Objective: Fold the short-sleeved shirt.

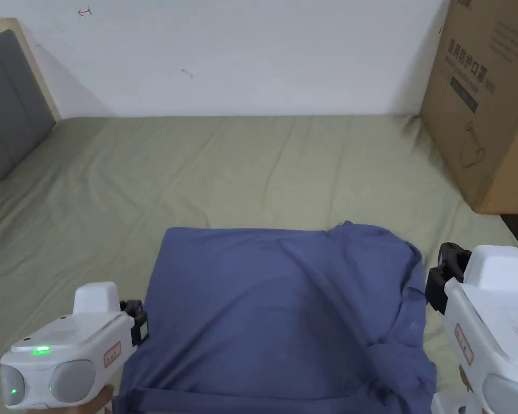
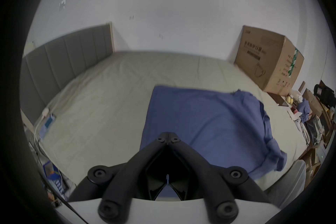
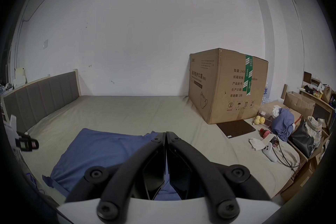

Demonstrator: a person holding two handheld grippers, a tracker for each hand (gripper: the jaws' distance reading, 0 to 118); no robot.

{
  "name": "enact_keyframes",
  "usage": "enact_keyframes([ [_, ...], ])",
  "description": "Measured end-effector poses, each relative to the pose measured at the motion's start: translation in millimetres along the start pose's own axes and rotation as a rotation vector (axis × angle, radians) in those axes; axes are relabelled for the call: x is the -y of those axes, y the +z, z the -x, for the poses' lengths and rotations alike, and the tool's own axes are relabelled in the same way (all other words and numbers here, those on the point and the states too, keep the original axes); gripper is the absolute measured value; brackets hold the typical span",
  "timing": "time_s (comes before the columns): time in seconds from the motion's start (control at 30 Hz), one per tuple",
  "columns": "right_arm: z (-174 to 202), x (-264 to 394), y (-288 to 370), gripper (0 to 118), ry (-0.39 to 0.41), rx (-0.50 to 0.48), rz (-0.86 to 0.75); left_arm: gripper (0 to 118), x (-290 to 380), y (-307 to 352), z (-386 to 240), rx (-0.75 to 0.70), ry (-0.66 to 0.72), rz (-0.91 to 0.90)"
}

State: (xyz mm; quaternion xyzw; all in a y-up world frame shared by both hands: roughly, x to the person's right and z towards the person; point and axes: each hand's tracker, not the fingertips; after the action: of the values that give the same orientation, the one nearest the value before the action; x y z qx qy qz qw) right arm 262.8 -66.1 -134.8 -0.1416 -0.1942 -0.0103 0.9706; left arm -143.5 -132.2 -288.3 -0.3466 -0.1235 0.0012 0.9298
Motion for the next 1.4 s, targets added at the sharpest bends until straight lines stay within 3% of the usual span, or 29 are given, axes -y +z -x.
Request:
enact_keyframes([
  [0.07,0.7,1.9,-1.2,0,-0.003,-0.003,0.006,11,12.6,-9.6,12.8,-0.002,0.040,0.065],
  [0.2,1.8,4.3,-3.4,0,0.010,-0.007,0.027,84,33.0,-26.9,30.5,0.001,0.066,0.227],
  [0.27,1.5,5.4,-3.9,0,0.011,-0.007,0.034,94,46.6,-31.2,35.5,-0.010,0.066,0.241],
  [0.4,-0.7,8.8,-4.7,0,0.007,0.001,0.048,94,70.2,-40.4,42.7,-0.054,0.052,0.317],
  [0.57,-1.9,16.1,-5.3,0,0.015,0.016,0.078,82,90.6,-53.0,44.8,-0.061,0.045,0.333],
  [0.63,-2.8,20.0,-5.3,0,0.016,0.017,0.092,49,95.6,-59.0,42.2,-0.042,0.026,0.340],
  [0.7,-4.3,24.6,-5.5,0,0.013,0.019,0.109,5,97.9,-58.6,37.4,0.027,-0.009,0.330],
  [0.83,-12.1,48.7,-9.8,4,-0.023,0.040,0.224,3,95.7,-48.2,34.0,-0.004,-0.007,0.304],
  [0.87,-14.9,59.6,-11.3,11,-0.033,0.051,0.261,3,94.4,-45.9,34.4,-0.005,0.001,0.298],
  [1.0,-19.6,103.3,-19.1,92,-0.046,0.027,0.447,3,87.3,-37.7,36.5,0.000,0.018,0.270],
  [1.03,-19.5,114.6,-19.1,96,-0.050,0.018,0.479,3,85.9,-36.5,36.1,0.003,0.023,0.264],
  [1.3,-13.6,166.2,-18.4,89,-0.030,-0.022,0.647,3,77.0,-33.0,33.6,0.009,0.005,0.248],
  [1.37,-12.6,171.5,-21.7,70,-0.034,-0.043,0.660,3,75.6,-32.9,33.5,0.007,0.006,0.246],
  [1.4,-10.1,170.6,-19.4,40,-0.035,-0.049,0.661,3,75.0,-33.0,33.6,0.007,0.010,0.246],
])
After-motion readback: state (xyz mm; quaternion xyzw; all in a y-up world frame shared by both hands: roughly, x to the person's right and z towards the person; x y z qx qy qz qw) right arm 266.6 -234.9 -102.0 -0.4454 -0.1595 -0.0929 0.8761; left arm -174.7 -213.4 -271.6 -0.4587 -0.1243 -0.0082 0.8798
